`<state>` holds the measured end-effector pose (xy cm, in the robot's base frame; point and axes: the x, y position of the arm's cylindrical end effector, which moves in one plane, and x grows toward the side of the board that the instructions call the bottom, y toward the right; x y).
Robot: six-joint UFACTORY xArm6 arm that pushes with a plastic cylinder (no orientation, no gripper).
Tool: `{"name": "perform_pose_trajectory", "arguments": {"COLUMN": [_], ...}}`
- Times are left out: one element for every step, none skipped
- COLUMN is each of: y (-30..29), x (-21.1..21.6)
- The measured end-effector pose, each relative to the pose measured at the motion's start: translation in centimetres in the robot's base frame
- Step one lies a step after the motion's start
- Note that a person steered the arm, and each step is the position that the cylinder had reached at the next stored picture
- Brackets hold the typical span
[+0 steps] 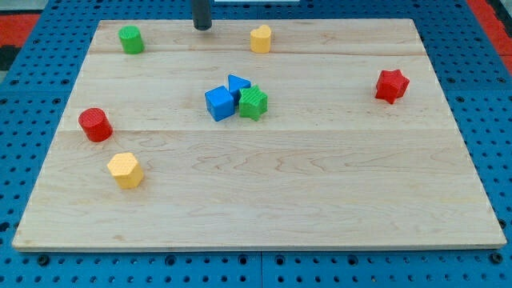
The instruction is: Point at the green circle
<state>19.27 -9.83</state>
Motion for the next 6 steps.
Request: {"name": "perform_pose_trajectory", "arguments": {"y": [-2.4, -4.8, -9.2, -13.8, -14.9, -11.4], "x": [-0.1, -0.1, -0.2, 0.0, 2.2, 3.8]}}
